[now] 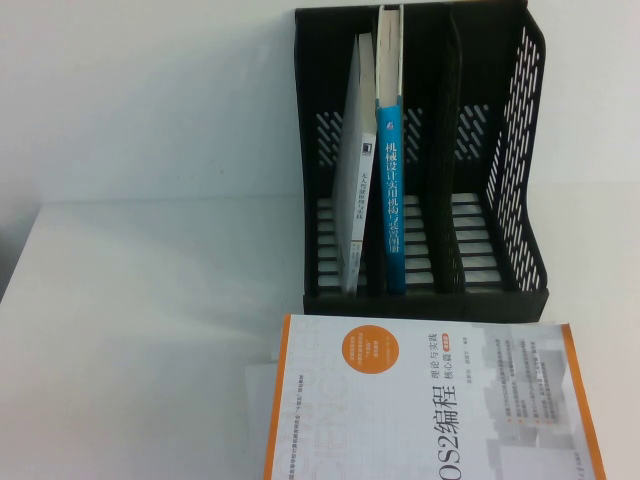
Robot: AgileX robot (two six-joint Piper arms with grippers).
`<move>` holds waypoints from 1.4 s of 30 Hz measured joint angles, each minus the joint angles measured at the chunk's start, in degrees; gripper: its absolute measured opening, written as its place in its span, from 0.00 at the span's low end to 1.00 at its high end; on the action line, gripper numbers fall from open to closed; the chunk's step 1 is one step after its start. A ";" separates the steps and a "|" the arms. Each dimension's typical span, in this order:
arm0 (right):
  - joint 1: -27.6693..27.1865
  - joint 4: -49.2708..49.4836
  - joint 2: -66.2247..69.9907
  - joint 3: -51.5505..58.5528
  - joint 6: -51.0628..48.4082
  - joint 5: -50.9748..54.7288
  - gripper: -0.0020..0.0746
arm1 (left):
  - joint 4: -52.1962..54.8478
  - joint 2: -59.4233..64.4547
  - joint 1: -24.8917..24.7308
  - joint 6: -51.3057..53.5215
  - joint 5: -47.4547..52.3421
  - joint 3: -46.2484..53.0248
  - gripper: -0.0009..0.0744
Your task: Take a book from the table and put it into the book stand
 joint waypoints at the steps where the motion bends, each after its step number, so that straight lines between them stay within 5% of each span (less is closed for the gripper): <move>1: 0.00 0.25 0.00 0.00 0.00 -2.24 0.02 | 0.00 0.00 0.00 -1.66 -2.30 0.00 0.01; 7: 0.00 -3.88 0.00 -2.40 0.00 -6.14 0.02 | 2.16 0.00 0.00 -6.51 -9.08 -0.12 0.01; 18: 0.00 -15.16 8.02 -18.72 -8.04 -0.54 0.02 | 11.95 5.49 0.00 -7.96 16.96 -19.71 0.01; 26: 0.00 -15.28 27.24 -31.74 -9.30 13.89 0.02 | 12.07 20.86 0.00 -6.47 33.28 -30.40 0.01; 30: 0.00 -7.48 28.98 -33.76 -8.54 15.74 0.02 | 12.07 23.31 0.00 -6.47 38.00 -30.80 0.01; 37: 0.31 -2.76 30.69 -34.14 -15.83 29.00 0.02 | 10.34 23.43 0.00 -6.21 38.72 -30.80 0.01; 42: 0.61 -11.03 38.78 -35.58 -17.65 35.88 0.02 | 7.31 27.06 0.00 3.14 38.75 -30.83 0.01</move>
